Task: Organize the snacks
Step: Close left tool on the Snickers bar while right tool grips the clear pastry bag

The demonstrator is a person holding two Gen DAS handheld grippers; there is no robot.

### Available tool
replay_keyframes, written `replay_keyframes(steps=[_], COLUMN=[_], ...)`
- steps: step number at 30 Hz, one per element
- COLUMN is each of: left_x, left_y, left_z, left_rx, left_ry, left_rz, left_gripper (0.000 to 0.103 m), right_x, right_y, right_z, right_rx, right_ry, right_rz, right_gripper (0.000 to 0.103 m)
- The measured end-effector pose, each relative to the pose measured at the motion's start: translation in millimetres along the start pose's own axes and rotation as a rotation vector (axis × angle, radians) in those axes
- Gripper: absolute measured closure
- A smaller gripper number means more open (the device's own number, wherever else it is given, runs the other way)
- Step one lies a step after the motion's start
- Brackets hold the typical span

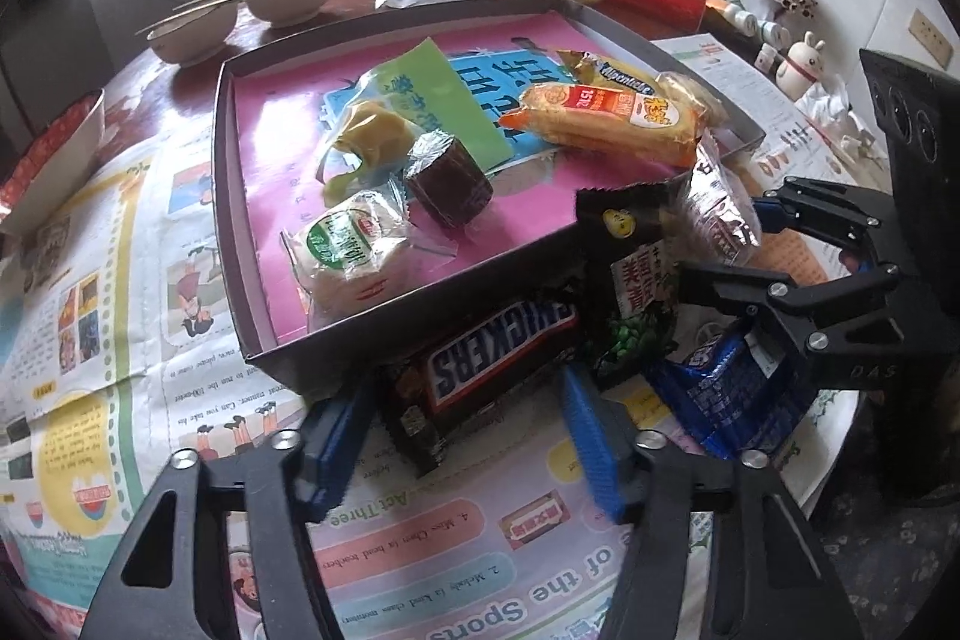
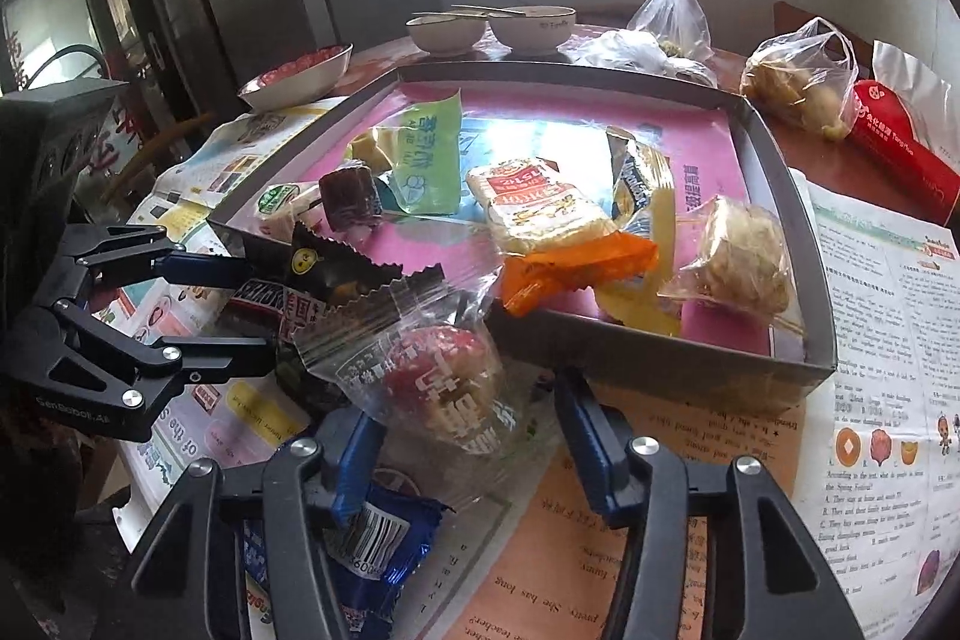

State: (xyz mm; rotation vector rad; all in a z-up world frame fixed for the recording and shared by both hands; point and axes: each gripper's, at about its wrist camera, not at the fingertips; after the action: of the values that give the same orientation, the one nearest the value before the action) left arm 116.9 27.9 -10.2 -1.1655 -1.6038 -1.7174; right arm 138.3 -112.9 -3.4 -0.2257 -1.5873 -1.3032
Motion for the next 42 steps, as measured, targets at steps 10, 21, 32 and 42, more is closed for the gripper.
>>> replay_keyframes(steps=[10, 21, 32, 42], left_x=[10.4, 27.4, 6.6, -8.1], left_y=[-9.9, -4.1, 7.5, 10.5], left_z=[0.8, -5.9, -12.1, -19.3], left_rx=[0.002, -0.125, -0.171, -0.151], left_ry=[-0.027, 0.008, -0.056, -0.093], left_rz=[0.003, -0.050, 0.000, 0.033], left_gripper=[0.072, 0.052, 0.051, 0.052], right_x=[2.2, 3.2, 6.6, 4.9], right_y=[0.1, -0.6, 0.6, 2.8], right_z=[-5.6, -6.1, -5.8, -7.4], right_rx=[-0.036, -0.039, -0.040, -0.040], right_ry=[0.014, 0.016, 0.013, 0.004], right_rz=[0.003, 0.002, 0.000, -0.010], right_gripper=[0.047, 0.047, 0.047, 0.047])
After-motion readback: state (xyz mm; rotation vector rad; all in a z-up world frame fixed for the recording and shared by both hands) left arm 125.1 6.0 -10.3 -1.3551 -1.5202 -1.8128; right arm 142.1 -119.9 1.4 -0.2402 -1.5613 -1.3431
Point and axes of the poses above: each gripper's, at about its wrist camera, not at the fingertips, and x roughly against the way its jaws point, z to its left, y to its top, and after that the axes turned 2 degrees about x, right-handed
